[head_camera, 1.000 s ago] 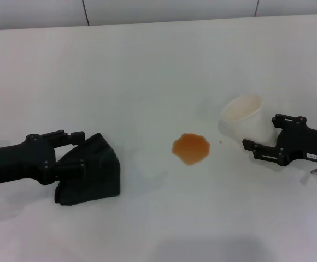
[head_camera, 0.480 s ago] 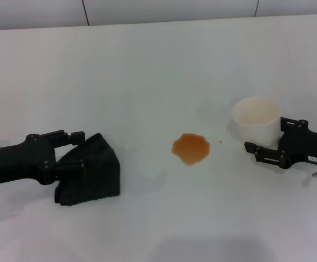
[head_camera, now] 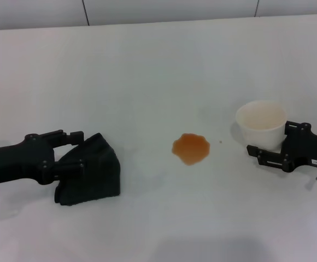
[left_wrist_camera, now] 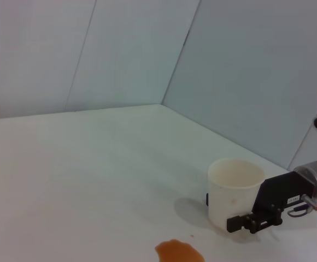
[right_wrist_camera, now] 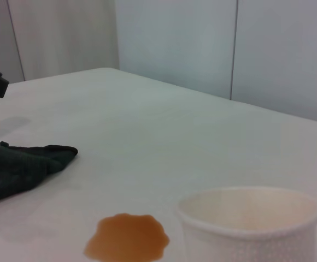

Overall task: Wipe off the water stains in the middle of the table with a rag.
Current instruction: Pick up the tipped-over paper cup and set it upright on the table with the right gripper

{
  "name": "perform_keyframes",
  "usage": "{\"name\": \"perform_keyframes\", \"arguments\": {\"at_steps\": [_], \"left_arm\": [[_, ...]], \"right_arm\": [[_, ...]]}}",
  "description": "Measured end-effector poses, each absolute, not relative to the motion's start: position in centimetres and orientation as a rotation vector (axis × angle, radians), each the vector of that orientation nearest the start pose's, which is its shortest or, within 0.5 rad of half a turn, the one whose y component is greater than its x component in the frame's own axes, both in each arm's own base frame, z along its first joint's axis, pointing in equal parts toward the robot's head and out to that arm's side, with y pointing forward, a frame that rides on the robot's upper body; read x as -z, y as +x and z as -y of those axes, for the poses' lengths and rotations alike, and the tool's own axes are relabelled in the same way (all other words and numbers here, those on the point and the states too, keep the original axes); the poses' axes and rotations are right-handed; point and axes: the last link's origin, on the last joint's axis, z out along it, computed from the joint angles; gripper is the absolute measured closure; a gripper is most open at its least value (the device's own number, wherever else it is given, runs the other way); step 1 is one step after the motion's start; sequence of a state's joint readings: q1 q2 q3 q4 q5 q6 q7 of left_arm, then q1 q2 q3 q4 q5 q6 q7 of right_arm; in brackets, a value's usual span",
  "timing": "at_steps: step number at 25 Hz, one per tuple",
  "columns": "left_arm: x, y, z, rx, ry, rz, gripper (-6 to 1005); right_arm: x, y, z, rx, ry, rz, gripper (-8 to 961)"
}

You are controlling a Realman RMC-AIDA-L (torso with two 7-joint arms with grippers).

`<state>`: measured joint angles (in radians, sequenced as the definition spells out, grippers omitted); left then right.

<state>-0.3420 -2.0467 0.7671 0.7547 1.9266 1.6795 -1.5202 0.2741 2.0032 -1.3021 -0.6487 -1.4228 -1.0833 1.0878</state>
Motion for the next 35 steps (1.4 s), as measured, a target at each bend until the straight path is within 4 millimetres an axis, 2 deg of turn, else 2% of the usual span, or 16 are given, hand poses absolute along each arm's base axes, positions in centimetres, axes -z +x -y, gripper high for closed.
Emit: {"name": "perform_keyframes", "arguments": {"at_steps": [9, 20, 35], "left_arm": [[-2.2, -29.7, -28.0, 0.736, -2.707, 0.876, 229], [-2.2, -29.4, -28.3, 0.736, -2.714, 0.871, 232], [-2.2, -29.4, -28.3, 0.734, -2.716, 0.873, 237]], "right_arm": [[1.8, 32.0, -30.8, -0.444, -2.489, -0.49, 272], [1.9, 32.1, -30.9, -0.415, -2.517, -0.52, 79], [0.6, 32.2, -30.2, -0.311, -2.568, -0.545, 79]]}}
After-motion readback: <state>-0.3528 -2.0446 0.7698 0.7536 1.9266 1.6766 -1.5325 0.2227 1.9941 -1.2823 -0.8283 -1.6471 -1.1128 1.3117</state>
